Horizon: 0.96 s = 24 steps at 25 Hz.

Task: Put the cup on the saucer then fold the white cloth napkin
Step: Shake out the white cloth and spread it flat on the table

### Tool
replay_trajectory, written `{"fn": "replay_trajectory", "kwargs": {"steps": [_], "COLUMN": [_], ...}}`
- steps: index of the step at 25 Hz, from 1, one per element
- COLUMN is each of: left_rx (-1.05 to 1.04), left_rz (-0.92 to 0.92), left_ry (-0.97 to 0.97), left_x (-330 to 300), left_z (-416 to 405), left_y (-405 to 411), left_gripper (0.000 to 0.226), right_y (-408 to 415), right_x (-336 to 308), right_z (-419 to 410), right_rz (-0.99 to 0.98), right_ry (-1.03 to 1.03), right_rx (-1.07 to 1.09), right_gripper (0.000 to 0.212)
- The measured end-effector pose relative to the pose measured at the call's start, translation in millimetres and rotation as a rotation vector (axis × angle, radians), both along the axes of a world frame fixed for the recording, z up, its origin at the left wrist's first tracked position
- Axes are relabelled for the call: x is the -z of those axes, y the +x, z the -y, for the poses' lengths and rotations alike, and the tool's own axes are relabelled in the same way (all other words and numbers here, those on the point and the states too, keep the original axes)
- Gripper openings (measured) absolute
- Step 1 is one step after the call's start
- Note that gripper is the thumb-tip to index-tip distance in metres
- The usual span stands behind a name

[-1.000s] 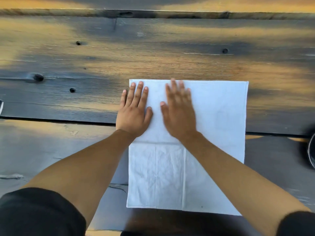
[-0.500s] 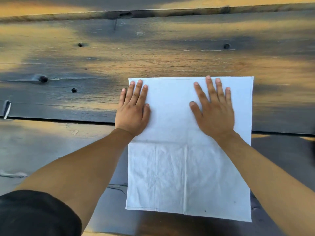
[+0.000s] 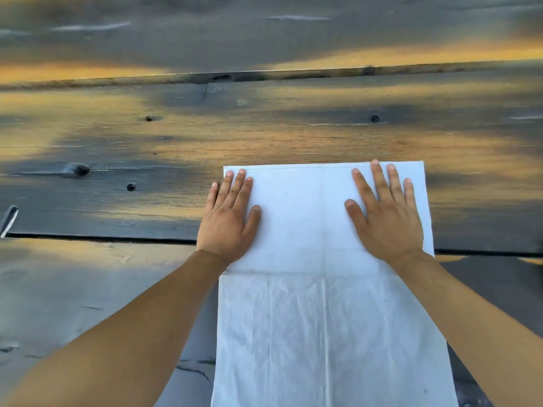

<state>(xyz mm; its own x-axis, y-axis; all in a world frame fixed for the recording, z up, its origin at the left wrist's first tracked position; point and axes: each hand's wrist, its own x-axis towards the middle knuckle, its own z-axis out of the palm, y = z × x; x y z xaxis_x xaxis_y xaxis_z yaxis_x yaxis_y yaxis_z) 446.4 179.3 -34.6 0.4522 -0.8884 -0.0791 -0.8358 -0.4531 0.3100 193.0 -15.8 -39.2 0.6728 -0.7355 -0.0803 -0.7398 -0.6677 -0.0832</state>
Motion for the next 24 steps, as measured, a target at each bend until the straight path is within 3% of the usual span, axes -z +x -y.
{"fn": "replay_trajectory", "kwargs": {"steps": [5,8,12,14,19,24], "left_rx": [0.011,-0.001,0.023,0.026,0.026,0.039], "left_rz": [-0.188,-0.11,0.036,0.088,0.129,0.158], "left_ry": [-0.172,-0.207,-0.027,0.072,0.139,0.198], "left_x": [-6,-8,-6,-1,2,-4], "left_z": [-3,-18,-55,-67,-74,-66], "left_y": [5,-7,-33,-33,-30,-22], "left_gripper": [0.062,0.058,0.06,0.061,0.065,0.067], "right_y": [17,56,109,120,102,20], "right_x": [-9,-21,-18,-12,-5,-1], "right_z": [-7,-50,-138,-160,-154,-102], "right_rz": [0.088,0.183,0.207,0.168,0.111,0.064], "right_ry": [0.044,0.074,0.141,0.153,0.093,0.006], "right_rx": [0.099,0.046,-0.195,-0.217,-0.256,-0.163], "right_gripper": [0.072,0.064,0.059,0.058,0.059,0.06]}}
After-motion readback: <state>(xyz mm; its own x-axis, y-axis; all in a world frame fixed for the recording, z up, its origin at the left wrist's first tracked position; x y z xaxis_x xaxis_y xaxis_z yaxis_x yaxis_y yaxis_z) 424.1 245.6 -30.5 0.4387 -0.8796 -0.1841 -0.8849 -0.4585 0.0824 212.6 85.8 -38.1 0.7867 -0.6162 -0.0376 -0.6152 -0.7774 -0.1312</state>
